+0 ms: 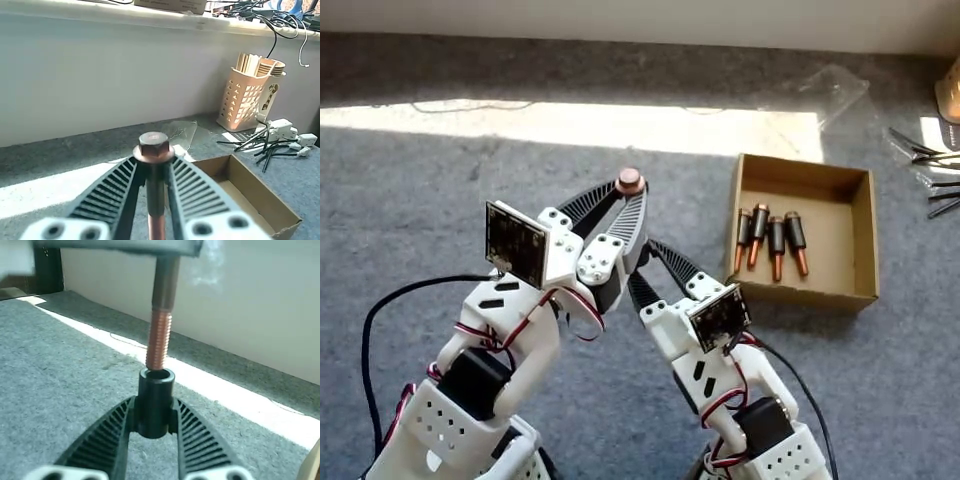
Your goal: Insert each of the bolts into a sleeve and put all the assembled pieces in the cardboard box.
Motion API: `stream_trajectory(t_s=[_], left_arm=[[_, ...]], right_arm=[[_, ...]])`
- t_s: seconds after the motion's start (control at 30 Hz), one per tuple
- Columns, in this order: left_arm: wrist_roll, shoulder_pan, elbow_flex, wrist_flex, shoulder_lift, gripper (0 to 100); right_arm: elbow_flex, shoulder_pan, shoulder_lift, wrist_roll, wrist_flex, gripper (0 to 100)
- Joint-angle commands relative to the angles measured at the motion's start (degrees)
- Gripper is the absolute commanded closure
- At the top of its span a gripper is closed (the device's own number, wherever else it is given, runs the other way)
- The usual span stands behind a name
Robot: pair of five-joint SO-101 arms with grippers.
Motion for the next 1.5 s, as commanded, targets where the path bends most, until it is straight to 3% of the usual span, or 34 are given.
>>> stream_trajectory(t_s=[0.0,0.2,0.43,1.47], left_arm=[[0.35,0.48,-0.57,-1.67,-1.27,99],[0.35,0.4,-0.48,-2.29,-0.92,99],[0.35,0.4,5.32,-9.85,-1.19,99],[0.35,0.4,13.67,-9.76,-1.36,99]], right_arm=[[6.29,-0.4,-0.48,0.44,-1.54,99.3],[6.29,-0.4,-0.48,0.44,-1.54,99.3],[6.29,-0.4,-0.48,0.44,-1.54,99.3],[6.2,-0.4,-0.48,0.53,-1.54,99.3]])
